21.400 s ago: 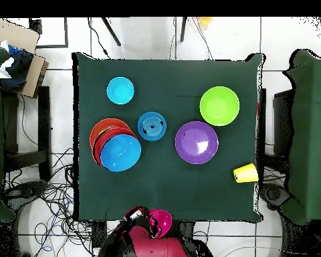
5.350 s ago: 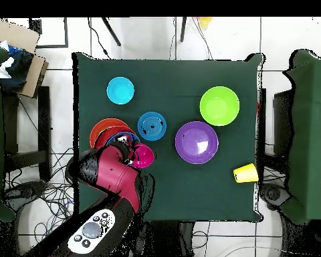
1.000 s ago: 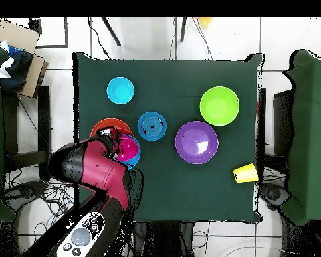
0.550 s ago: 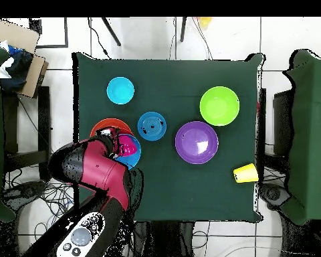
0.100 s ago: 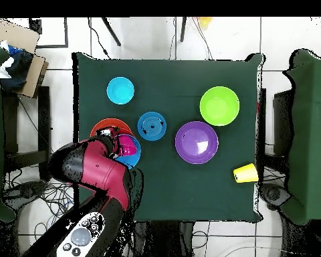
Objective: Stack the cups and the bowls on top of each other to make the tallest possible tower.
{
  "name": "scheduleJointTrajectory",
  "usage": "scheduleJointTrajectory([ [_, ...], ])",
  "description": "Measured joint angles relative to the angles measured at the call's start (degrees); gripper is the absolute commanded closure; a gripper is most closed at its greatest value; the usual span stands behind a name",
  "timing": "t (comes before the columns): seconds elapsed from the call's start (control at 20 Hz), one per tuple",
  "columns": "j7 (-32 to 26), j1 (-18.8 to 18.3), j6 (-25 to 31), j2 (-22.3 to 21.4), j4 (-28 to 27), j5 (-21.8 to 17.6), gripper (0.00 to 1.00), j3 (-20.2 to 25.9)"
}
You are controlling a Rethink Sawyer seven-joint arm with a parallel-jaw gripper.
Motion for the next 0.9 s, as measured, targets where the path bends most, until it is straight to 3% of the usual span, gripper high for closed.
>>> scheduleJointTrajectory([
  [0.9, 0.0, 0.0, 0.0, -0.7, 0.2, 0.0, 0.0, 0.0],
])
